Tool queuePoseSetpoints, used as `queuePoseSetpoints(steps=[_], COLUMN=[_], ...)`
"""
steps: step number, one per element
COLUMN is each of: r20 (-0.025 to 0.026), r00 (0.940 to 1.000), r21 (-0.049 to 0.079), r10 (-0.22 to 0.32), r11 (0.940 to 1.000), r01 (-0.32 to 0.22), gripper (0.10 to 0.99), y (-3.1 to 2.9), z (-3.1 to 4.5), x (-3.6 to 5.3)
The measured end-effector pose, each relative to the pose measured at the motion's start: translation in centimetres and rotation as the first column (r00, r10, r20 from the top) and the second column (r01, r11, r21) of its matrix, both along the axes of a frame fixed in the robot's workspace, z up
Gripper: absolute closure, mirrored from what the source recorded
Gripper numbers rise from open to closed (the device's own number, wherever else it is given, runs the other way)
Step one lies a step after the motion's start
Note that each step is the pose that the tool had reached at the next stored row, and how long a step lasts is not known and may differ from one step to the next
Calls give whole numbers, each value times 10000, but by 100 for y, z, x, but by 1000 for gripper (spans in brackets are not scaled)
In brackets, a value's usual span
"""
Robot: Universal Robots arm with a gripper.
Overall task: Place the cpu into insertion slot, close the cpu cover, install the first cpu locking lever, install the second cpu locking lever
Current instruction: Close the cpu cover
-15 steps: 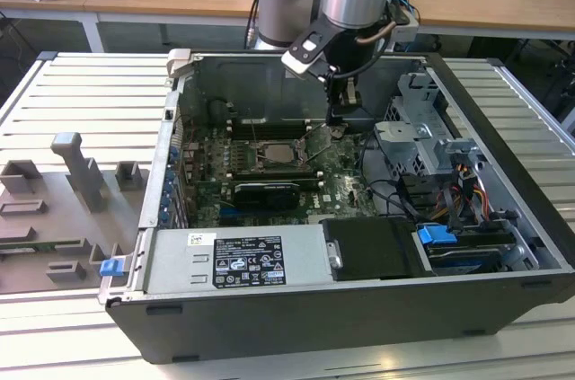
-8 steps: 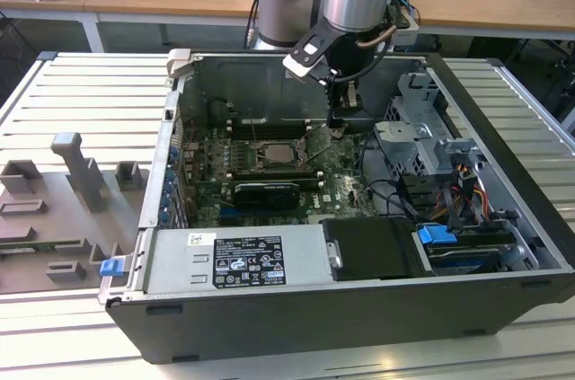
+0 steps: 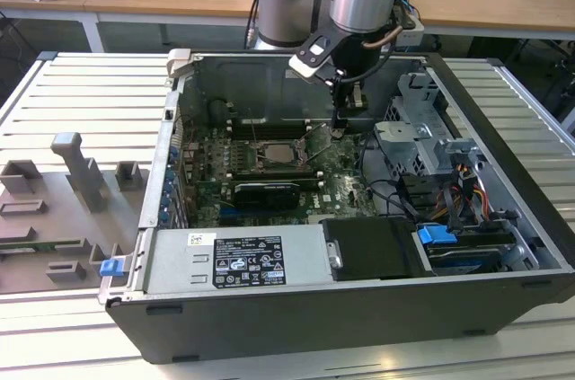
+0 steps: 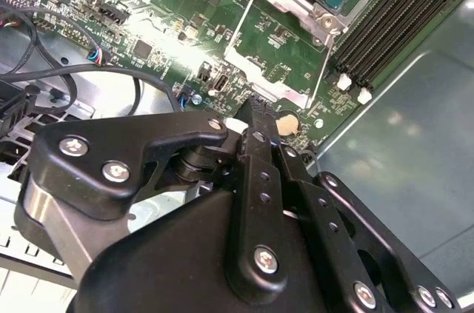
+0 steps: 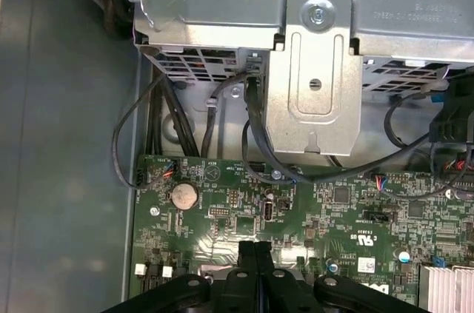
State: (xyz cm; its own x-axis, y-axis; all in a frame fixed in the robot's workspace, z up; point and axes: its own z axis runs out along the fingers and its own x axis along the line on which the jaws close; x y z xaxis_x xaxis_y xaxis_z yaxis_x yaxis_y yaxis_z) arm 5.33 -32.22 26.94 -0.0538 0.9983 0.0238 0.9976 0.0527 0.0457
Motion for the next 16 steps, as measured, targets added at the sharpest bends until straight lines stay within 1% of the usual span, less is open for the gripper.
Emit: queuePoseSetpoints(steps=[6, 8, 14, 16], r20=[0, 0, 0, 0], r00=[10000, 10000, 10000, 10000], r21=[1, 0, 1, 0], r10=[0, 0, 0, 0], r11=[10000, 10000, 10000, 10000], r01=[0, 0, 0, 0], gripper=[980, 980, 980, 980], y=[0, 0, 0, 0], z=[-4, -16, -105, -161], x=[38, 47, 53, 54])
